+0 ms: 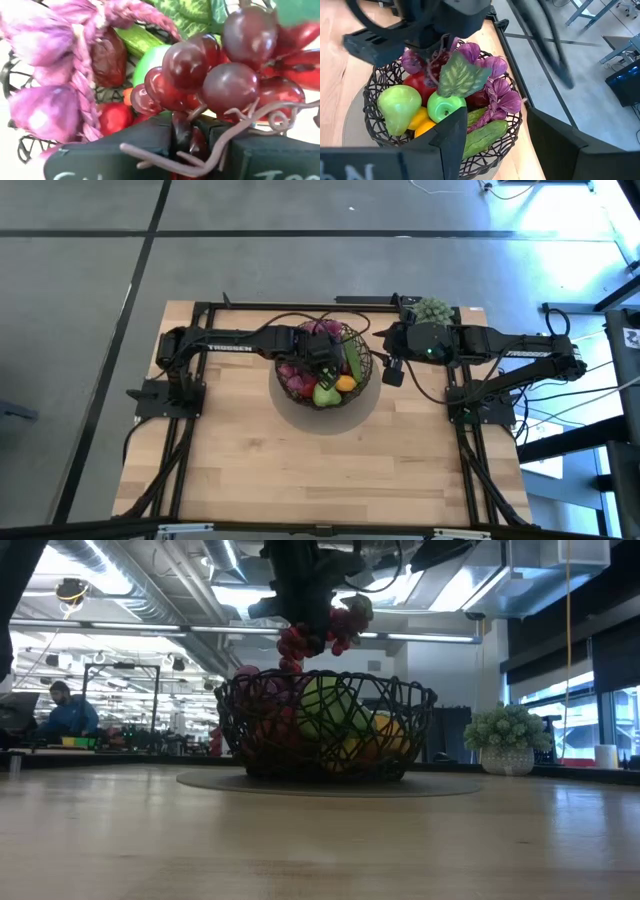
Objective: Build produce basket
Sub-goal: Put the grapes into the wire basket
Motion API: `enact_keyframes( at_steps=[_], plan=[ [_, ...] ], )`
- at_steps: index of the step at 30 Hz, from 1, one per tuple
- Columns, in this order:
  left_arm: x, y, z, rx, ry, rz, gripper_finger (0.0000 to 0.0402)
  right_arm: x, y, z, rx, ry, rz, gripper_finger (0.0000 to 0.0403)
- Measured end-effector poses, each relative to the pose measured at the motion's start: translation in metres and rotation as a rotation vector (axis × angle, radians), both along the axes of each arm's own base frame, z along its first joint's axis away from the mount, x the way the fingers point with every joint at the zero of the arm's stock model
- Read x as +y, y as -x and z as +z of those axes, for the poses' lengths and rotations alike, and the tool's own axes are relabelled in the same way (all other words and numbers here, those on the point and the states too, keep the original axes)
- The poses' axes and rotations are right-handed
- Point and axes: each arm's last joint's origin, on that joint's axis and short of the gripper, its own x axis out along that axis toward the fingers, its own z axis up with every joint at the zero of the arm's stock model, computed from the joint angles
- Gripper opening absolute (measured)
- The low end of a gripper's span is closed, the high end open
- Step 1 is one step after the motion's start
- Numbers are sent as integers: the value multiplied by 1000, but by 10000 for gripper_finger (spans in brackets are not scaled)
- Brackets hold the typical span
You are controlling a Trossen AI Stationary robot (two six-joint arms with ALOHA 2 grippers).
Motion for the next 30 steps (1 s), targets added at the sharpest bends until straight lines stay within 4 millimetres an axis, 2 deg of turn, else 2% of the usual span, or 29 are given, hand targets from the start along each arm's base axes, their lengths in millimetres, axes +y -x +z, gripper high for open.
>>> enact_keyframes(
  at_steps=[8,12,30],
  plan=[
    [15,-7,-11,17,-24,35,5,0,0,0,0,0,0,207],
    [20,-11,-24,67,-21,37,6,0,0,0,0,0,0,207],
    [27,-16,-40,147,-38,-48,100,0,0,0,-2,-2,-1,207]
  ],
)
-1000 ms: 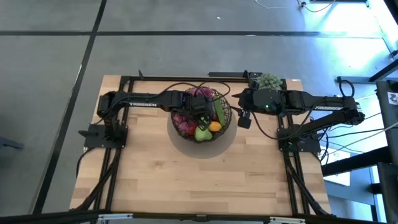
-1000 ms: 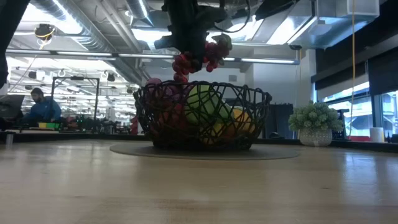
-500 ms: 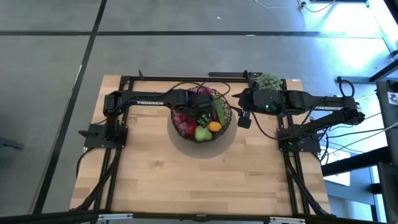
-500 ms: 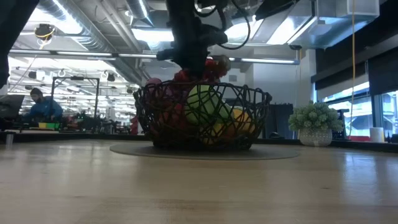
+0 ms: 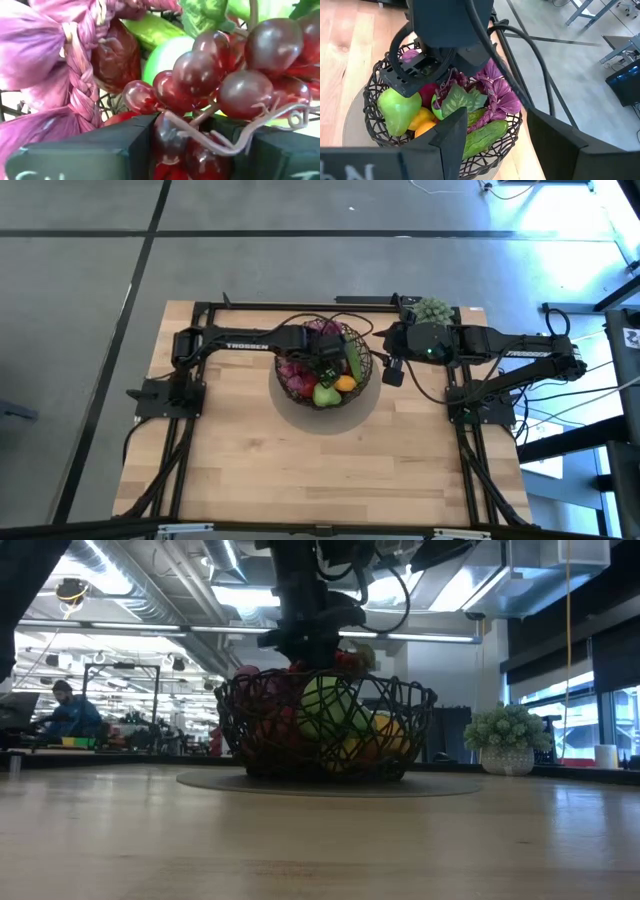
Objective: Build produce basket
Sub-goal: Put the grapes into the wire basket
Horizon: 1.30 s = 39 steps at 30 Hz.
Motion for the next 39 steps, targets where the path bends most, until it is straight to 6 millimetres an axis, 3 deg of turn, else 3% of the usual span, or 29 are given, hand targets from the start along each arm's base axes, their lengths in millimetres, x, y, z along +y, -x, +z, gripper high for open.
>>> enact_keyframes(
  at_steps=[8,14,19,29,39],
  plan=[
    [1,0,0,3,-1,-3,105,0,0,0,0,0,0,207],
    [-1,-1,14,-3,-20,-52,105,0,0,0,0,0,0,207],
    [-6,1,13,47,-2,-143,106,0,0,0,0,0,0,207],
    [-4,2,13,48,18,-112,106,0,0,0,1,1,1,207],
    [4,-3,-6,105,30,-101,106,0,0,0,1,2,1,207]
  ],
)
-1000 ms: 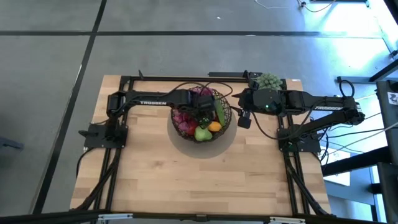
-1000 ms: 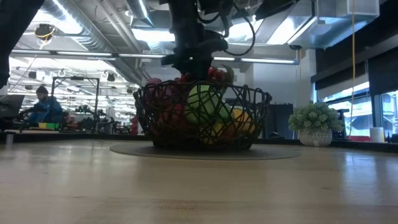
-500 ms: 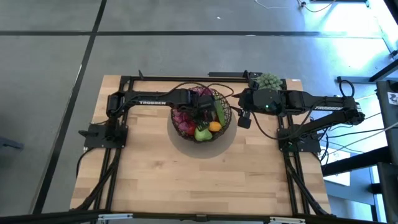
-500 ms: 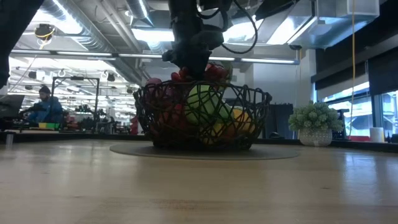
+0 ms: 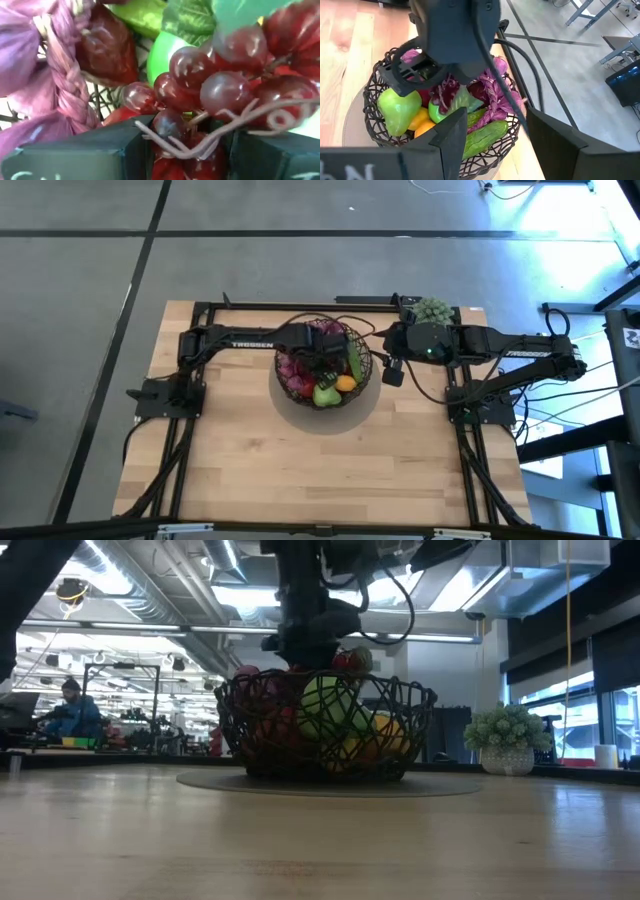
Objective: Build produce basket
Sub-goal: Put the grapes into the wire basket
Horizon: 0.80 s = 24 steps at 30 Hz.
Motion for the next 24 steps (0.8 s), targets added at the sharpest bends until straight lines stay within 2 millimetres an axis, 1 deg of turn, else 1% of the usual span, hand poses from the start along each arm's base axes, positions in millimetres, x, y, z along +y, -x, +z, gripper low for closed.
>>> enact_keyframes(
  at_steps=[6,9,14,20,24],
  plan=[
    [5,-1,-1,-21,49,24,105,0,0,0,0,0,0,207],
    [5,-1,-1,-26,55,43,98,0,0,0,-1,0,-1,207],
    [3,-1,-1,-14,65,-26,89,0,0,0,-1,-1,-1,207],
    [2,-1,-2,-4,57,-63,107,0,0,0,-3,-1,-1,207],
    [6,0,-2,-11,90,-45,120,0,0,0,-3,-1,-2,207]
  ],
)
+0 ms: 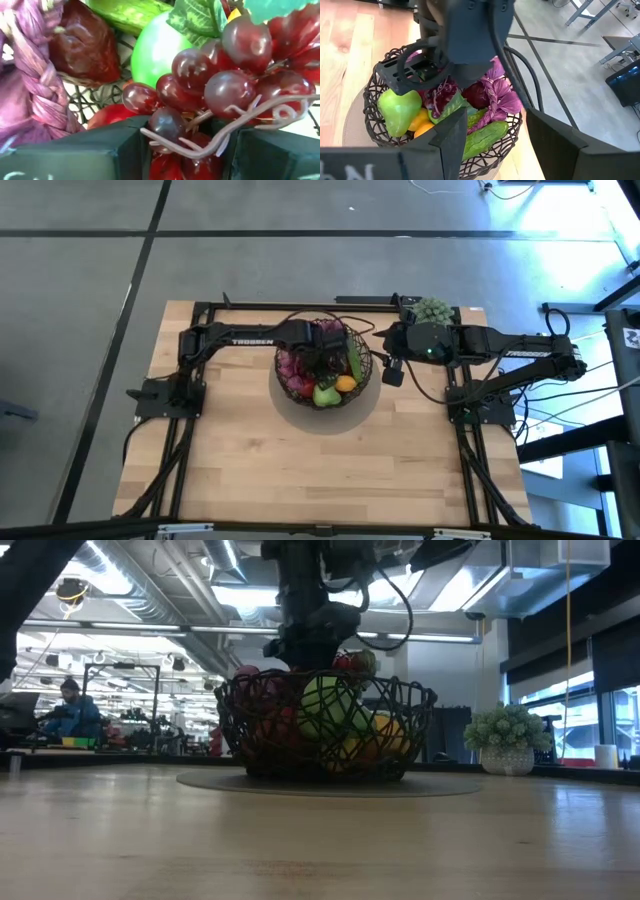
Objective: Build produce basket
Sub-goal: Put the grapes into the wire basket, then return to Home Position
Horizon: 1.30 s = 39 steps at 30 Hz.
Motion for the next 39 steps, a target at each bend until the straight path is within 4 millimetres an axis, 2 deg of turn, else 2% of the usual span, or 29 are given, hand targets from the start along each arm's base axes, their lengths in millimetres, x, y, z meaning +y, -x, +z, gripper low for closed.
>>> enact_keyframes(
  at_steps=[6,15,22,25,28,34,39],
  plan=[
    [3,3,6,-38,132,17,123,0,0,0,0,0,0,207],
    [0,14,28,-69,111,-74,124,0,0,0,-1,-1,0,207],
    [1,17,27,-46,139,-85,124,0,0,0,-1,-1,0,207],
    [6,21,26,-20,144,4,124,0,0,0,0,-1,0,207],
    [6,21,26,-31,180,-49,124,0,0,0,-1,-1,0,207],
    [4,30,45,-75,108,-24,124,0,0,0,-3,-3,1,207],
    [-4,41,70,-150,61,-76,124,1,11,20,-78,-7,4,207]
  ],
)
